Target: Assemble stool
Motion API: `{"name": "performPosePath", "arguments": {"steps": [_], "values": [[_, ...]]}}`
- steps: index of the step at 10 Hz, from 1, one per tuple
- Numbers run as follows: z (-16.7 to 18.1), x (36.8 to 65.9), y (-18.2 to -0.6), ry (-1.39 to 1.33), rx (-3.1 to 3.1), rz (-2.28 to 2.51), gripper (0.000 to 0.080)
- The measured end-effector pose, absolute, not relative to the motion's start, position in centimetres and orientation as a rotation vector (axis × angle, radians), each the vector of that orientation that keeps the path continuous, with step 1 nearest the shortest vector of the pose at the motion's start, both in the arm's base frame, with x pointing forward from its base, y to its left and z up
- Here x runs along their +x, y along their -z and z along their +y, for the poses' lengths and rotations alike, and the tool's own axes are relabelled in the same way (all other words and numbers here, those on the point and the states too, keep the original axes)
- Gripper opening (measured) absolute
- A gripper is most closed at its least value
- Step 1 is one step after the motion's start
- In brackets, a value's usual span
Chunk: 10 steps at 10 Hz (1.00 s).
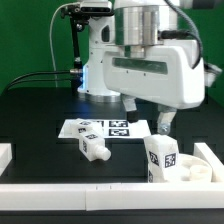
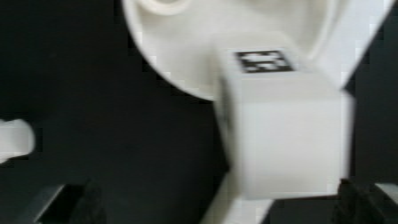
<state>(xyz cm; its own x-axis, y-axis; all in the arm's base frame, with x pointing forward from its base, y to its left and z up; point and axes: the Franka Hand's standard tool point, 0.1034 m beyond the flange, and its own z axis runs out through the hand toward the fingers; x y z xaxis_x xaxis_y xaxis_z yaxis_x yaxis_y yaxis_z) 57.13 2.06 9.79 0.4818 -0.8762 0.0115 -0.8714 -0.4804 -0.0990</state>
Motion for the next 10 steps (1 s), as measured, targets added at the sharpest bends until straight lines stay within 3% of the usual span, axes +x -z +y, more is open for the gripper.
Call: {"name": "performPosePath", "arguments": {"steps": [3, 7, 10], "values": [[2.2, 56.8, -11.1, 0.111, -2.801, 1.279, 0.0649], [1.9, 56.7, -10.9, 0.126, -3.024, 0.696, 0.0649], [-1.5, 53.3, -9.4, 0.089, -3.122, 0.027, 0.0649]]}}
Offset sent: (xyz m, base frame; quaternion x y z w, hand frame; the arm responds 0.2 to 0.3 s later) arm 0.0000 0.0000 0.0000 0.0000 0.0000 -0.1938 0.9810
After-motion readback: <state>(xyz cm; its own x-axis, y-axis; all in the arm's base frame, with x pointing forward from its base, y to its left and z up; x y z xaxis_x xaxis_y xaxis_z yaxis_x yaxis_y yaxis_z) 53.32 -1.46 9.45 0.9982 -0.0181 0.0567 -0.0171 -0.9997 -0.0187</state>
